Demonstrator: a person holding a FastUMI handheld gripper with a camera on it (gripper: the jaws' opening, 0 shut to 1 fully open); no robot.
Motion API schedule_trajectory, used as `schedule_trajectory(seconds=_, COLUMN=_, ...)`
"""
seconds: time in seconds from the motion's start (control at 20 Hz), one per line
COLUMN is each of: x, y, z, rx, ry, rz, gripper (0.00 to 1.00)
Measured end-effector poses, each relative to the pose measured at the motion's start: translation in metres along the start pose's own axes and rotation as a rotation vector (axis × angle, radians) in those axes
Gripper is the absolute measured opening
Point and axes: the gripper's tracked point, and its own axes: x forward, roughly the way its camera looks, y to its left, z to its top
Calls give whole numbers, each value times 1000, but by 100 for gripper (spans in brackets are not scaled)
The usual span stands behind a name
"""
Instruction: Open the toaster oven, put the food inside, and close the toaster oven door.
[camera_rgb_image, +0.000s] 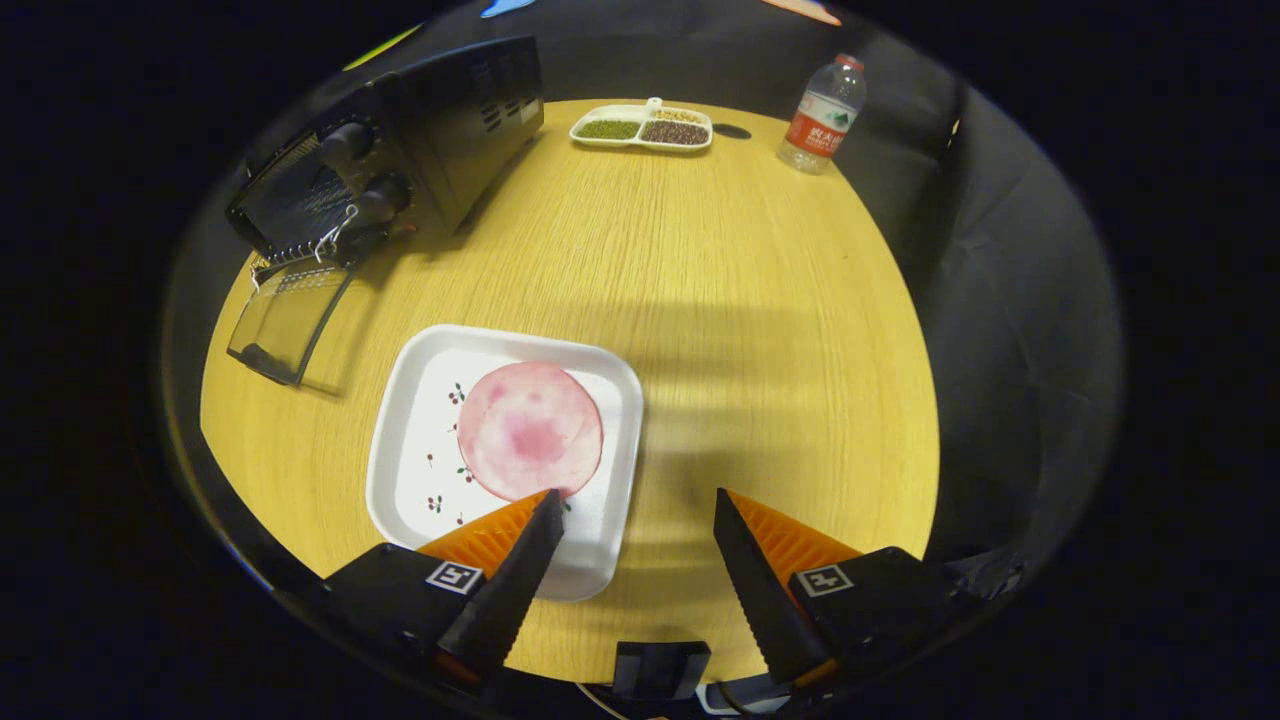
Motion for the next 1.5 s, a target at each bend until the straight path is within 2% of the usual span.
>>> schedule_trajectory(seconds=0.25, x=1, y=3, z=-5, rx=54, ry=39, rz=40, gripper=97)
schedule_trajectory(seconds=0.5, x=2, y=2, z=-4, rx=79, ry=96, rz=49, gripper=64)
schedule_trajectory(seconds=0.8, x=2, y=7, z=-6, rx=161, ry=151, rz=126, gripper=24)
schedule_trajectory(seconds=0.9, x=3, y=4, z=-4, rx=155, ry=148, rz=147, gripper=19)
schedule_trajectory(seconds=0.95, x=3, y=5, z=-3, rx=153, ry=140, rz=150, gripper=9)
schedule_trajectory(seconds=1.05, x=5, y=7, z=-8, rx=164, ry=143, rz=168, gripper=3)
schedule_trajectory(seconds=1.2, x=2, y=9, z=-10, rx=190, ry=145, rz=249, gripper=2)
schedule_trajectory(seconds=1.4, x=-1, y=17, z=-18, rx=297, ry=128, rz=295, gripper=2)
schedule_trajectory(seconds=1.5, x=-7, y=21, z=-16, rx=406, ry=88, rz=321, gripper=2)
